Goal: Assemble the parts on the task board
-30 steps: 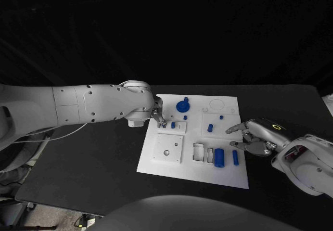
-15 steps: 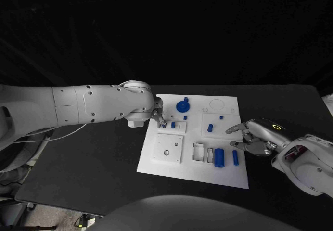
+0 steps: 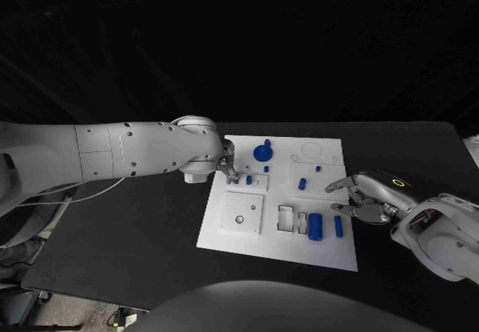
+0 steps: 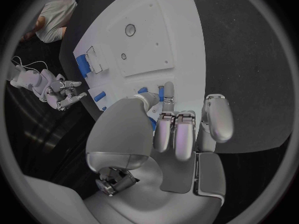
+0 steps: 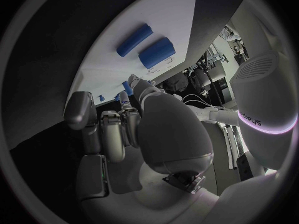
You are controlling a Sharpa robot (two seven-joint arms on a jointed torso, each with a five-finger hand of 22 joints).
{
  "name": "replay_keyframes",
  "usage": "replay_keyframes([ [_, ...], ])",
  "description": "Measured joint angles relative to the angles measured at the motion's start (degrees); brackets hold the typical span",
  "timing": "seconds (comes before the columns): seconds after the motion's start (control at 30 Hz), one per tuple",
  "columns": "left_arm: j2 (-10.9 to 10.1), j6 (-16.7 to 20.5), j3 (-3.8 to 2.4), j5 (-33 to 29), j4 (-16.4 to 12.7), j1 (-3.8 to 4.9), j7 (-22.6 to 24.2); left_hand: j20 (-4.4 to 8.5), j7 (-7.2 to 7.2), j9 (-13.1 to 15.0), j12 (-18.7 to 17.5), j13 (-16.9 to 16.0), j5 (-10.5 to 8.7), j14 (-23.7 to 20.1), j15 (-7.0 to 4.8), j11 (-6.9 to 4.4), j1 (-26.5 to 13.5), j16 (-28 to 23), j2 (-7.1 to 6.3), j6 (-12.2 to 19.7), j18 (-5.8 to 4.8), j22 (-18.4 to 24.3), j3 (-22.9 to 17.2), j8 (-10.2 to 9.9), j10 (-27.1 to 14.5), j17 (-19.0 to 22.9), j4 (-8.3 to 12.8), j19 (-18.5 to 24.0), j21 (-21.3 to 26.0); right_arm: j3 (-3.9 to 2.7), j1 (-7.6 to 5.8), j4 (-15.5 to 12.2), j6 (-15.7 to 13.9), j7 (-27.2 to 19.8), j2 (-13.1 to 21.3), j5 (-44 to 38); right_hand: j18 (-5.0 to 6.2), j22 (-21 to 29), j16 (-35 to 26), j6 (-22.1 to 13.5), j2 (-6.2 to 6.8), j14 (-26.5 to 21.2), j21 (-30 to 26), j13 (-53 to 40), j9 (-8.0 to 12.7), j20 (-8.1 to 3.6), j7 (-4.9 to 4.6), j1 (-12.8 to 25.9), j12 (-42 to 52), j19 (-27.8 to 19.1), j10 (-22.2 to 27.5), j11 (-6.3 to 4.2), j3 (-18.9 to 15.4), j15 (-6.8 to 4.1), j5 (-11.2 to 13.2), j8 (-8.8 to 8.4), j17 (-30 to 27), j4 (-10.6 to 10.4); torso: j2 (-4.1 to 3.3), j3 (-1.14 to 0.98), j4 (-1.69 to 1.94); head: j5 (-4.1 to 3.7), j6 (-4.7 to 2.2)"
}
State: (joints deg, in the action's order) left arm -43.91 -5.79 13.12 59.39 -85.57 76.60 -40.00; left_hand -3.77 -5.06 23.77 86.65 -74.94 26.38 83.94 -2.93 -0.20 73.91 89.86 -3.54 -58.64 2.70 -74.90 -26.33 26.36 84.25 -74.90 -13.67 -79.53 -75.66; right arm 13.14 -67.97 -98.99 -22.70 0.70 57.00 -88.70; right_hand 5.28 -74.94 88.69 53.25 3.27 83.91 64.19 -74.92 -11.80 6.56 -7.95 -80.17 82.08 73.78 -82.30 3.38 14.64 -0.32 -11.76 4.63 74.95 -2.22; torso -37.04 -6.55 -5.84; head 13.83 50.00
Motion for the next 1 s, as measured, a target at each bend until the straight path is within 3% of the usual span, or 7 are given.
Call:
replay_keyframes([
  [1.0, 0.06, -0.02, 0.01, 0.04, -0.25, -0.04, -0.02, -0.01, 0.15, 0.02, 0.0, 0.0, -0.1, 0.0, 0.0, 0.02, -0.09, 0.0, -0.1, 0.15, 0.0, 0.0, -0.03, -0.01, 0.01, -0.04, 0.03, 0.41, 0.23, 0.0, 0.11, 0.0, 0.0, 0.06, 0.0, 0.0, 0.0, 0.02, 0.0, 0.0, 0.0, 0.0, 0.0, 0.0, 0.02, 0.0, 0.0, 0.0, 0.0, 0.0, 0.0, 0.0, 0.0, 0.0, 0.0, 0.0, -0.02, 0.0, 0.01, -0.01, 0.0, 0.08, 0.0],
])
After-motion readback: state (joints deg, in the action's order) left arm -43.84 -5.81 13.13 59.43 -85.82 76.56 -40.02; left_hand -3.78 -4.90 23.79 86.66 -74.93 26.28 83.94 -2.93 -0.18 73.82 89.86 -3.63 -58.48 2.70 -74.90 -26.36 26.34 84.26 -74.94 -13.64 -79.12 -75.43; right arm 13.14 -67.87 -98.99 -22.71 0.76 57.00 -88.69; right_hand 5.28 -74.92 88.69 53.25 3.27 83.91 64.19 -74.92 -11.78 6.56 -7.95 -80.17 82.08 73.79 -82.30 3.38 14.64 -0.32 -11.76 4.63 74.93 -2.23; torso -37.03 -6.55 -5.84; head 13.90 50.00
